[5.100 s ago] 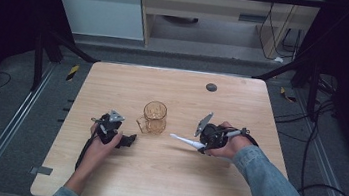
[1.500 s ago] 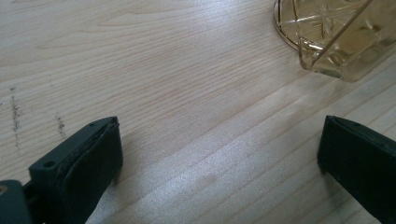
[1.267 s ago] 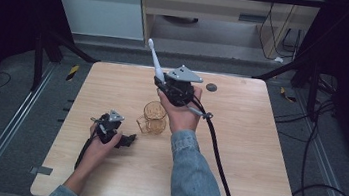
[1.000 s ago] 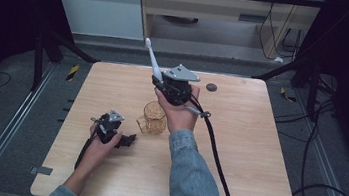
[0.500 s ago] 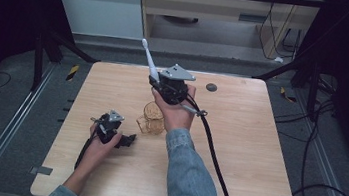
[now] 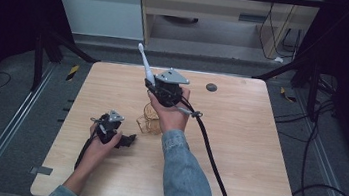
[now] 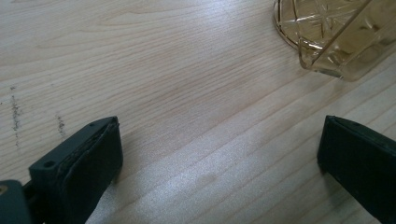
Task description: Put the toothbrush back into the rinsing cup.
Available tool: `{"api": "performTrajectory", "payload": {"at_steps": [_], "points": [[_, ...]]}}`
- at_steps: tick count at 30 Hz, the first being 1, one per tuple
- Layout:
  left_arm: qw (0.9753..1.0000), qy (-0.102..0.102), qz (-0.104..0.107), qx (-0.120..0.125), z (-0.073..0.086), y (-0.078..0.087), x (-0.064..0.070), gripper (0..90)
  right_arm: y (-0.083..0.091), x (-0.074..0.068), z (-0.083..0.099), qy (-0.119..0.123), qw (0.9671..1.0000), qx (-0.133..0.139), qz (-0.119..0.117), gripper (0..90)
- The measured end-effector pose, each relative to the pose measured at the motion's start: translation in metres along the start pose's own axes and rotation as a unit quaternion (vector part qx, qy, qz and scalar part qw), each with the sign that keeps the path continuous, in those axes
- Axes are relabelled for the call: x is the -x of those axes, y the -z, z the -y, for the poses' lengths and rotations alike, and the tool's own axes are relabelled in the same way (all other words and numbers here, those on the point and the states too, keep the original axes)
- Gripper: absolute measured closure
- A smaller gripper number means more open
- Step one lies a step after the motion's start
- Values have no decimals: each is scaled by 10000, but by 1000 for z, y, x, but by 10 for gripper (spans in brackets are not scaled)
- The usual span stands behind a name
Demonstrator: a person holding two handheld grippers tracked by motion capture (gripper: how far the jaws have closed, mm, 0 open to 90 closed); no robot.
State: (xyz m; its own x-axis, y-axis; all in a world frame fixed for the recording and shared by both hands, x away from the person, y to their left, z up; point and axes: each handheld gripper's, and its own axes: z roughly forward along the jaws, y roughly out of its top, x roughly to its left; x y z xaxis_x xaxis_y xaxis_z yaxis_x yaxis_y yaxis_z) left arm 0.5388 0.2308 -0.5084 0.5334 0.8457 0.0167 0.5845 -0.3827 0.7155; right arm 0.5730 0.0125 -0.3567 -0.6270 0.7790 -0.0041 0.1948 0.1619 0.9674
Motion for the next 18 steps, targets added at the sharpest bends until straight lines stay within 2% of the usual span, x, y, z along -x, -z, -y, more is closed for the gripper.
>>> {"api": "performTrajectory", "payload": {"at_steps": [6, 18], "points": [[10000, -20, 6, -14, 0, 0, 0, 0, -6, 2, 6, -71, 10000, -36, -2, 668], [10000, -17, 12, -10, 0, 0, 0, 0, -11, -2, 10, -25, 10000, -51, -48, 668]]}}
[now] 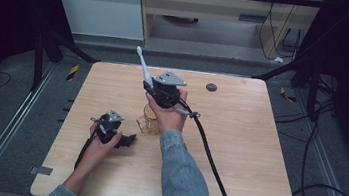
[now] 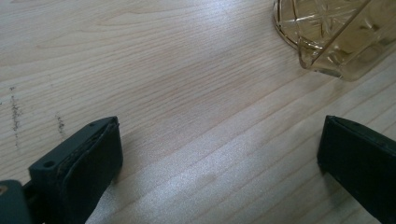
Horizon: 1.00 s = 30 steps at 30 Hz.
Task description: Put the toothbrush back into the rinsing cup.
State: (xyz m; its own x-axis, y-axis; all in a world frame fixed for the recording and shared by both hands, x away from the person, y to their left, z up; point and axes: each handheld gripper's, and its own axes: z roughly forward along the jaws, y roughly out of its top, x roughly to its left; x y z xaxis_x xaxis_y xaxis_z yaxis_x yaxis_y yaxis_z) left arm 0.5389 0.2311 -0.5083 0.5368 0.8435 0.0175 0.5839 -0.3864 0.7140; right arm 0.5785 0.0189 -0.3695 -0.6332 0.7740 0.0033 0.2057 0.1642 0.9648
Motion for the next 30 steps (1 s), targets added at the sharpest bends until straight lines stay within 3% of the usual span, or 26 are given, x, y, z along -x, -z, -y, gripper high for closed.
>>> {"api": "performTrajectory", "payload": {"at_steps": [30], "points": [[10000, 1, 11, 9, 0, 0, 0, 0, -6, 0, 10, -32, 9999, -134, 29, 667]]}}
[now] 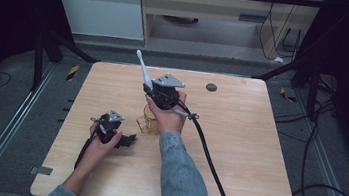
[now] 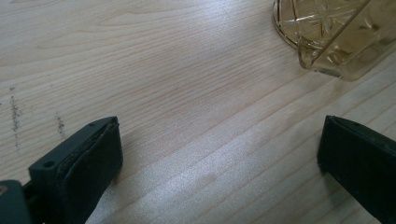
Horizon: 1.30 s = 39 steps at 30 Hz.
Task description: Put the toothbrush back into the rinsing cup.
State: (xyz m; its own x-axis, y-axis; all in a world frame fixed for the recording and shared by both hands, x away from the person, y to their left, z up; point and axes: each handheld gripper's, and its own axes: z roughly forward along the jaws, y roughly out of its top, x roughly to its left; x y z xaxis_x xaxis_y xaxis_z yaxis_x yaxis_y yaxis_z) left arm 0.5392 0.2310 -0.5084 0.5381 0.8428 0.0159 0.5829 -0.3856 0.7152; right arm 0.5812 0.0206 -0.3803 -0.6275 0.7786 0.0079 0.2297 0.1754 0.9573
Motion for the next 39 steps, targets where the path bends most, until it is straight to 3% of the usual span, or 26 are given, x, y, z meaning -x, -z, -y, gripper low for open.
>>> {"api": "performTrajectory", "payload": {"at_steps": [39], "points": [[10000, -9, 12, -10, 0, 0, 0, 0, -7, 3, 18, -7, 9996, -293, -25, 667]]}}
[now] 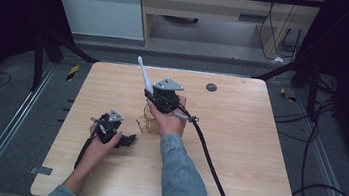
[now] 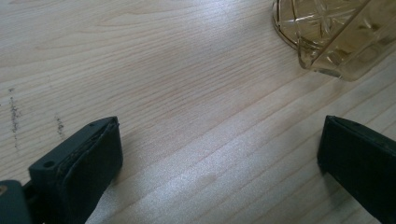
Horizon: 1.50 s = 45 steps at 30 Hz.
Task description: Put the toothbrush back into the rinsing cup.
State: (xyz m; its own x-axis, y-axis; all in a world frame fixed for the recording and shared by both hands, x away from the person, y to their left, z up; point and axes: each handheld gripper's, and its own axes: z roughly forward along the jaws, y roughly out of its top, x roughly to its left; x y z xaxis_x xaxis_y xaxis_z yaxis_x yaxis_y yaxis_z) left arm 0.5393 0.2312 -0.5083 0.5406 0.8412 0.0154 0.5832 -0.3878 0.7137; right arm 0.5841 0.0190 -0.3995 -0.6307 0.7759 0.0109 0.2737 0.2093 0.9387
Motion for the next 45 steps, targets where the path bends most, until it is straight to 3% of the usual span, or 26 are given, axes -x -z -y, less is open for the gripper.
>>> {"api": "performTrajectory", "payload": {"at_steps": [13, 45], "points": [[10000, 6, 0, 6, 0, 0, 0, 0, 2, 2, 8, -83, 9999, -120, 26, 666], [10000, -33, 12, -15, 0, 0, -1, 0, 3, -4, 20, 111, 9974, -707, 6, 666]]}}
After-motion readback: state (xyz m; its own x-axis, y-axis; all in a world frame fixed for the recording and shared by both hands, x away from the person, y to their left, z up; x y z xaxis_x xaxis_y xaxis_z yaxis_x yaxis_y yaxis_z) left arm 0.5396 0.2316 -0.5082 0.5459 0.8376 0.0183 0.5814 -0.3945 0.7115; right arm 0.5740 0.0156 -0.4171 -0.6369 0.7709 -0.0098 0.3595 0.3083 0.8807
